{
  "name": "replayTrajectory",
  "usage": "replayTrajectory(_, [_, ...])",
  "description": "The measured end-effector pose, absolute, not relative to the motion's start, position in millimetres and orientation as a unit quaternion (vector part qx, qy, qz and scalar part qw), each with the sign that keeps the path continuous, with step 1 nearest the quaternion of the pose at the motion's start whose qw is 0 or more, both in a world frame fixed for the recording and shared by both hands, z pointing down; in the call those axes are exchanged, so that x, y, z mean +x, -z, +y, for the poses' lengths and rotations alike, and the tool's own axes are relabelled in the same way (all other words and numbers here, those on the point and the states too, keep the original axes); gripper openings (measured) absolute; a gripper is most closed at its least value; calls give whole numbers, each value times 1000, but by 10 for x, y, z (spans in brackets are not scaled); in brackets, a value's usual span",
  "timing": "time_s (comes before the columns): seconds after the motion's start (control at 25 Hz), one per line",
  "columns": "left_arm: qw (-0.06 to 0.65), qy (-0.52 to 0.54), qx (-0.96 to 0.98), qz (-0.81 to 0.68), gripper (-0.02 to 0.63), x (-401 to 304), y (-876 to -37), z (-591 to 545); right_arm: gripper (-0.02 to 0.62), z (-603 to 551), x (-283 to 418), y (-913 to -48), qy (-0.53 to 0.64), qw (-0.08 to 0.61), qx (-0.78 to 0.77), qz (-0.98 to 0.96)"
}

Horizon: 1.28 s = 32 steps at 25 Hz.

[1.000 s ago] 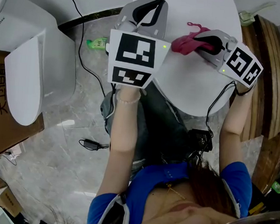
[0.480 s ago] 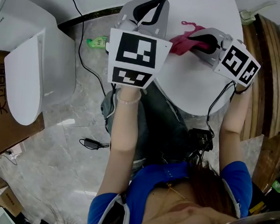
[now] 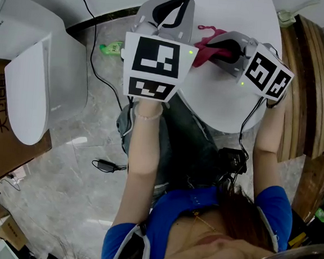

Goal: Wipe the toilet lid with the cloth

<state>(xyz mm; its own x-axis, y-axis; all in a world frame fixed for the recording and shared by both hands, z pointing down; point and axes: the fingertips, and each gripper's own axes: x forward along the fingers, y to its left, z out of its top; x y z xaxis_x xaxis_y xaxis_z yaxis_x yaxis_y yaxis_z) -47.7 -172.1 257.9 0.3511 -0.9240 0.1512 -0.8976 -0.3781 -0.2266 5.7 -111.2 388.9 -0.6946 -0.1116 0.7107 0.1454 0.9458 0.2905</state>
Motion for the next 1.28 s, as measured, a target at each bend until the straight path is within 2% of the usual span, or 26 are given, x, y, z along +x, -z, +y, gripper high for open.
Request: replayTrajectory(1.28, [53,126,-822,554,3,-454,-2577,-1709,71,-833,-253,-3911,202,389,-25,-899])
